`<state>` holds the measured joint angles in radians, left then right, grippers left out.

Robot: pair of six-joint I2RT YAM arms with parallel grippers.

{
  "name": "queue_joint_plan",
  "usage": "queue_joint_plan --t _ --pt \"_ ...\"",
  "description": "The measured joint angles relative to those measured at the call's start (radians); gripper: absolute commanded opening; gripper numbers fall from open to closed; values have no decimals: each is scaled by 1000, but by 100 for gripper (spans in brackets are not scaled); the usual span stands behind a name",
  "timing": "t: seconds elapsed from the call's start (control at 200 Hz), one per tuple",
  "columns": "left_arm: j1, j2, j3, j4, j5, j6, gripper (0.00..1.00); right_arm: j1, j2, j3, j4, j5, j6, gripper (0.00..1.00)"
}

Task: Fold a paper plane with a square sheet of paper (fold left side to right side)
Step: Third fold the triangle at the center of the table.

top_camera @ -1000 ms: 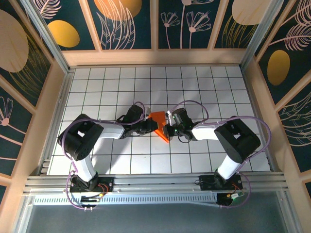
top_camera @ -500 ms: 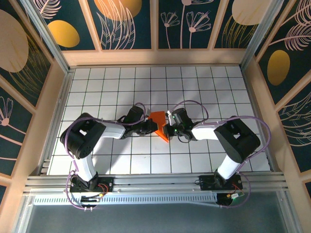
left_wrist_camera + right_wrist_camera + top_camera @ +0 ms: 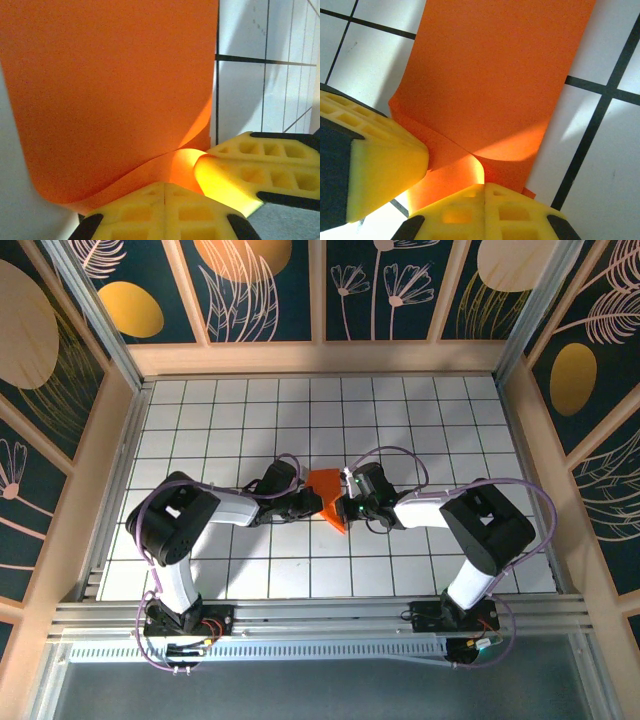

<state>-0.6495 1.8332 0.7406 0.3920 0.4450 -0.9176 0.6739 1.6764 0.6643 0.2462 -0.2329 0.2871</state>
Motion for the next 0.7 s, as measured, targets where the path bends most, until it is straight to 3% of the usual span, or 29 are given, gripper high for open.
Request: queue_joint_plan --t 0.245,0.701 --pt "0 7 10 -9 -5 -1 0 0 0 3 -4 0 0 0" --pt "-4 8 26 -46 -19 -3 0 -25 -76 66 -149 12 0 35"
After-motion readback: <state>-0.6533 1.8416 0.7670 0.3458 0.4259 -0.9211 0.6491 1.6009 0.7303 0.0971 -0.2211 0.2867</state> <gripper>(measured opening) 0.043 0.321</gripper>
